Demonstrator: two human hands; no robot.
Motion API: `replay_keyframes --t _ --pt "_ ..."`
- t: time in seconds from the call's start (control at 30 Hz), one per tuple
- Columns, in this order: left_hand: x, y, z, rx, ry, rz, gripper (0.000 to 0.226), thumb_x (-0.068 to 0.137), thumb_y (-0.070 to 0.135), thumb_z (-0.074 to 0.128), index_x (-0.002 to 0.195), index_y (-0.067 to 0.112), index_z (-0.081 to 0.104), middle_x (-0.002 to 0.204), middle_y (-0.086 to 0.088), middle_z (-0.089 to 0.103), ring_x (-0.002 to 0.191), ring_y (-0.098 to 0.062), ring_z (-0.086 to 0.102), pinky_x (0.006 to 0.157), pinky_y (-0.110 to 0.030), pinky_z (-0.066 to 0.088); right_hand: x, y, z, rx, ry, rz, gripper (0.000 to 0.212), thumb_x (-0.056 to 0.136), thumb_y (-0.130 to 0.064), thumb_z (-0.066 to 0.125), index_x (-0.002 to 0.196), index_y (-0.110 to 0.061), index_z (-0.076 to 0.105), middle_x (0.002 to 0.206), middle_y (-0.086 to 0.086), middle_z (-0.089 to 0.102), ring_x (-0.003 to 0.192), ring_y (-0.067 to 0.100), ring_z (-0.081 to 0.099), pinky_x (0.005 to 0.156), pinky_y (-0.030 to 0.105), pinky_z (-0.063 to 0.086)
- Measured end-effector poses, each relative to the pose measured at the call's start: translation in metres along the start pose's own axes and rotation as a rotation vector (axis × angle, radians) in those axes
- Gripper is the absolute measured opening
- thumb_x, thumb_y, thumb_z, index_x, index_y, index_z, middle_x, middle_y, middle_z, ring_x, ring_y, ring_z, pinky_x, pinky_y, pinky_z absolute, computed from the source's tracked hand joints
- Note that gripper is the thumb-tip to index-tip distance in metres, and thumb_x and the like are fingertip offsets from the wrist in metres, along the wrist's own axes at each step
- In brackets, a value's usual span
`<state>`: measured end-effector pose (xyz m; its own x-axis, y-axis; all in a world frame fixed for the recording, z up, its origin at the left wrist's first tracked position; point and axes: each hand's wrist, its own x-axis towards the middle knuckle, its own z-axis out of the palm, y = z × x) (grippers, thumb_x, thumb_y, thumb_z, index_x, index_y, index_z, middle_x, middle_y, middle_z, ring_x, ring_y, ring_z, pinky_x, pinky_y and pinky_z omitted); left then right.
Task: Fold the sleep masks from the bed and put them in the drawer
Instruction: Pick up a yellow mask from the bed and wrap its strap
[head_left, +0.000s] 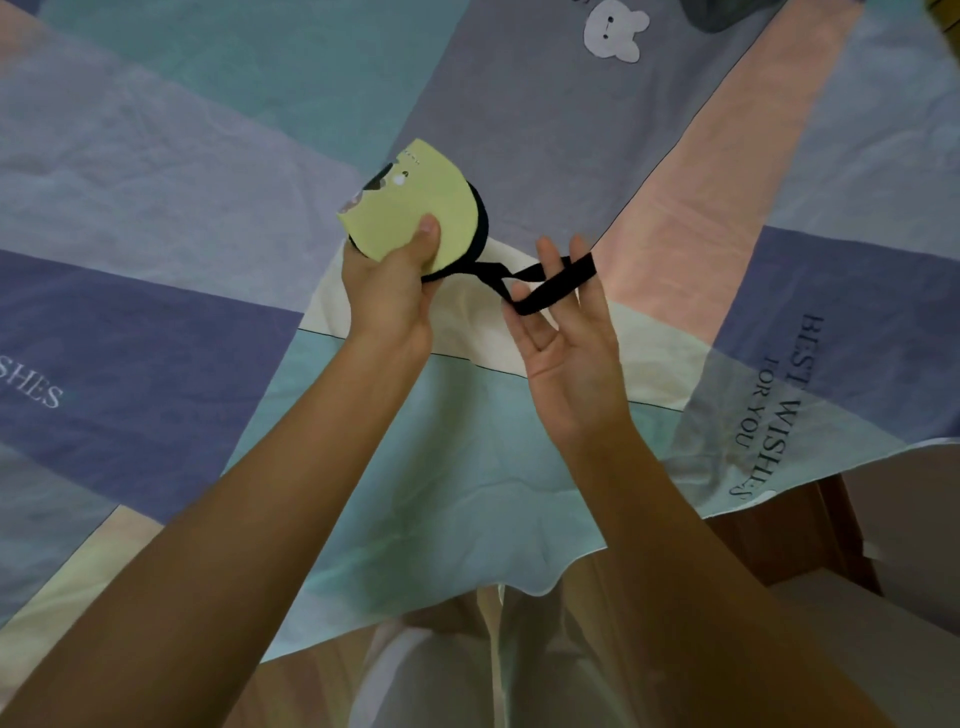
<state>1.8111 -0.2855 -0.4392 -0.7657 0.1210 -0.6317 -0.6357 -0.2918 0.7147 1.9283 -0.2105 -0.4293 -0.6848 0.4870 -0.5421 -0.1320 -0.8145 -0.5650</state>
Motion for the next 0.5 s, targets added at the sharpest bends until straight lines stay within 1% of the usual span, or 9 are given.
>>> replay_keyframes --t 0.03,0.1,0.17,0.2,0.23,0.3,0.33,0.43,0.5 --pt "-0.001 -0.001 0.0 0.014 -0.037 -0.002 0.048 0.084 -0.006 0.064 0.129 0.005 0.049 0.113 -0.007 0.063 0.102 -0.022 0.064 0.082 -0.035 0.058 0.0 0.002 -0.002 -0.063 0.013 -0.01 0.06 0.083 -0.004 0.063 0.136 -0.025 0.044 0.143 -0.001 0.047 0.12 0.022 0.059 0.092 0.029 0.053" --pt "-0.003 -0.002 -0.001 0.051 -0.124 -0.009 0.043 0.085 -0.003 0.065 0.125 0.008 0.053 0.115 -0.007 0.064 0.104 -0.021 0.064 0.079 -0.034 0.058 -0.001 0.006 -0.006 -0.167 0.037 -0.029 0.065 0.084 -0.012 0.066 0.141 -0.023 0.039 0.146 -0.001 0.044 0.126 0.027 0.054 0.088 0.028 0.054" --pt "-0.005 -0.003 -0.003 0.132 -0.22 -0.021 0.034 0.086 0.003 0.066 0.117 0.012 0.058 0.111 -0.004 0.067 0.102 -0.018 0.066 0.08 -0.033 0.057 -0.004 0.007 -0.007 -0.247 0.05 -0.049 0.072 0.077 -0.02 0.073 0.141 -0.026 0.04 0.143 -0.002 0.048 0.128 0.028 0.052 0.082 0.026 0.054" --pt "-0.006 -0.004 -0.004 0.2 -0.268 -0.022 0.032 0.085 0.006 0.067 0.116 0.011 0.059 0.111 -0.003 0.068 0.101 -0.017 0.067 0.08 -0.032 0.057 -0.005 0.007 -0.007 -0.282 0.046 -0.062 0.075 0.075 -0.02 0.074 0.142 -0.026 0.039 0.142 -0.002 0.051 0.129 0.028 0.05 0.079 0.025 0.054" --pt "-0.006 -0.004 -0.006 0.282 -0.318 -0.013 0.035 0.084 0.008 0.069 0.118 0.009 0.059 0.112 -0.005 0.069 0.101 -0.018 0.068 0.08 -0.032 0.057 -0.005 0.007 -0.007 -0.313 0.042 -0.076 0.077 0.077 -0.017 0.074 0.143 -0.026 0.037 0.14 -0.002 0.052 0.129 0.029 0.05 0.077 0.024 0.054" --pt "-0.006 -0.005 -0.009 0.436 -0.42 0.004 0.041 0.082 0.009 0.072 0.12 0.005 0.058 0.112 -0.009 0.069 0.1 -0.021 0.069 0.079 -0.032 0.057 -0.006 0.005 -0.007 -0.372 0.043 -0.09 0.077 0.081 -0.004 0.07 0.145 -0.024 0.033 0.136 0.0 0.055 0.126 0.032 0.053 0.07 0.022 0.055" --pt "-0.006 -0.005 -0.011 0.496 -0.463 0.003 0.04 0.081 0.007 0.072 0.118 0.004 0.058 0.11 -0.009 0.069 0.097 -0.021 0.069 0.078 -0.032 0.057 -0.007 0.004 -0.007 -0.403 0.04 -0.096 0.078 0.082 0.0 0.068 0.146 -0.024 0.032 0.135 0.001 0.056 0.124 0.033 0.054 0.066 0.022 0.055" --pt "-0.006 -0.003 -0.015 0.631 -0.579 0.008 0.03 0.081 0.003 0.07 0.108 0.01 0.062 0.098 -0.004 0.071 0.087 -0.016 0.069 0.073 -0.028 0.056 -0.007 -0.001 -0.006 -0.512 0.017 -0.117 0.08 0.079 -0.002 0.072 0.145 -0.028 0.033 0.132 0.0 0.057 0.114 0.031 0.062 0.06 0.025 0.057" --pt "-0.007 0.001 -0.018 0.692 -0.648 0.015 0.029 0.08 0.001 0.07 0.104 0.016 0.063 0.091 0.004 0.073 0.084 -0.012 0.07 0.071 -0.024 0.055 -0.007 -0.005 -0.006 -0.601 -0.008 -0.127 0.081 0.077 -0.005 0.075 0.144 -0.03 0.035 0.124 -0.006 0.06 0.107 0.027 0.065 0.056 0.026 0.057"
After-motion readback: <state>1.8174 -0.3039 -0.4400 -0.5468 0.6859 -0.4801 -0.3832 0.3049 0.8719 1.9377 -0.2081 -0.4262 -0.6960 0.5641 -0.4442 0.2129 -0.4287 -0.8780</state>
